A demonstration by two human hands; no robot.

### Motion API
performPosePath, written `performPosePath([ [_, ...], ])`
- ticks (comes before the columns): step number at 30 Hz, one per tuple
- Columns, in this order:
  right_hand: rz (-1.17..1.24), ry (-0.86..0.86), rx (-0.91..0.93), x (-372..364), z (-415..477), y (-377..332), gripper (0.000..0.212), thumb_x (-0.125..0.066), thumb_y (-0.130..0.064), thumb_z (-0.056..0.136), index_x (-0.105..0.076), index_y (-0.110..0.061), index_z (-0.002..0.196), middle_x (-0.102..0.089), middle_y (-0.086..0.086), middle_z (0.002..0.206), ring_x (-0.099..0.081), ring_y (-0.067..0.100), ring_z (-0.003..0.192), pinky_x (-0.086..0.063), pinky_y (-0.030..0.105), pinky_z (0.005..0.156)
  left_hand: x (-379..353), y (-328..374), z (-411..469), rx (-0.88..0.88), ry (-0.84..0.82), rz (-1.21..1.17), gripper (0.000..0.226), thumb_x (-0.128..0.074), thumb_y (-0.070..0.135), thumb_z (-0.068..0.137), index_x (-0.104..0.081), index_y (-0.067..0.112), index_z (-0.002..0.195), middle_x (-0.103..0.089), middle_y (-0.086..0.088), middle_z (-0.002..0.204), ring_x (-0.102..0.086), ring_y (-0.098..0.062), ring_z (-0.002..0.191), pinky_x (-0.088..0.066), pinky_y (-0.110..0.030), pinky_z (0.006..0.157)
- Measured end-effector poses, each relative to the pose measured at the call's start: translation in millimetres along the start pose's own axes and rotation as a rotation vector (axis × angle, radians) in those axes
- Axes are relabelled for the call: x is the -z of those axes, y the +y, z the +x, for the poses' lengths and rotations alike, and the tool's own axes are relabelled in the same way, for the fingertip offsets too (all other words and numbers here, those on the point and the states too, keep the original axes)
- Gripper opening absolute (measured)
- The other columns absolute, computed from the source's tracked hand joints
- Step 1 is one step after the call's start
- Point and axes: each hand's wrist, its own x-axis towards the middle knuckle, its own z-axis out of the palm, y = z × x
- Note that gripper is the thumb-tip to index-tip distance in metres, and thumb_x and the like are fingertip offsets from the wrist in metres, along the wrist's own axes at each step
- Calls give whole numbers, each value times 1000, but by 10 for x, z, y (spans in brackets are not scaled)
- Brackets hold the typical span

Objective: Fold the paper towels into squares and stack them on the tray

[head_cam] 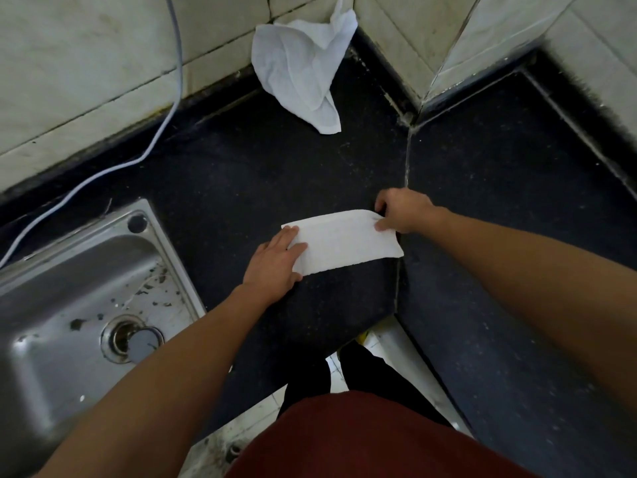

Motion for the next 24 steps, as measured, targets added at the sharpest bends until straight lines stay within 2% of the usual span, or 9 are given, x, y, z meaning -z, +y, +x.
performPosePath([
  [2,71,-63,-67,20,9,20,22,-71,-35,81,-64,-20,96,-66,2,99,-60,21,91,-48,34,75,-2,8,-2,-3,3,4,68,-65,30,87,-33,24,147,-7,-1,161,-4,-18,148,-17,-37,116],
  [4,211,-75,-113,28,-4,66,20,-72,-36,80,-63,-17,80,-64,4,92,-59,21,86,-45,32,69,-6,6,0,-3,8,1,69,-66,30,87,-33,24,147,-7,-1,161,-4,-18,148,-17,-37,117],
  [5,327,-60,-141,30,-16,90,20,-72,-34,79,-63,-17,79,-63,4,90,-59,21,84,-45,32,68,-9,0,-2,-3,11,-2,69,-66,30,87,-32,24,147,-7,-1,161,-4,-18,148,-17,-37,117],
  [7,632,-26,-210,18,-74,130,16,-72,-25,81,-64,-13,88,-65,4,89,-61,19,82,-49,34,71,-14,-11,-3,-6,13,-4,69,-66,30,87,-32,24,147,-7,-1,161,-4,-18,148,-16,-37,117],
  [9,889,-66,-287,-8,-173,141,15,-71,-16,83,-64,-13,95,-68,4,92,-64,17,84,-51,35,80,-15,-16,-6,-9,12,-1,69,-66,31,87,-32,24,147,-6,-1,161,-4,-18,148,-17,-37,117],
  [11,1023,-114,-343,-69,-240,161,21,-72,-13,82,-65,-9,102,-71,7,97,-68,19,89,-53,36,86,-7,-8,-4,-11,-3,11,70,-66,31,87,-31,24,147,-6,-2,161,-4,-19,148,-17,-37,116],
  [14,1172,-94,-373,-87,-320,131,30,-74,-14,82,-64,-5,108,-72,10,103,-70,24,93,-56,40,86,21,16,-27,-26,-7,27,72,-67,34,86,-31,22,147,-6,-5,160,-6,-22,147,-18,-40,116],
  [19,1130,-7,-129,-3,-449,-299,15,-69,-13,87,-60,-6,97,-69,11,93,-69,22,79,-60,37,64,78,-128,-230,57,164,-67,58,-65,33,87,-44,18,139,-30,-6,151,-32,-24,136,-31,-40,110],
  [24,902,6,-57,-157,-350,-1017,19,-73,-11,83,-54,-15,85,-62,10,85,-65,20,65,-56,30,51,79,-416,-475,187,170,-109,44,-64,31,88,-53,18,128,-45,-5,133,-45,-24,119,-40,-36,98],
])
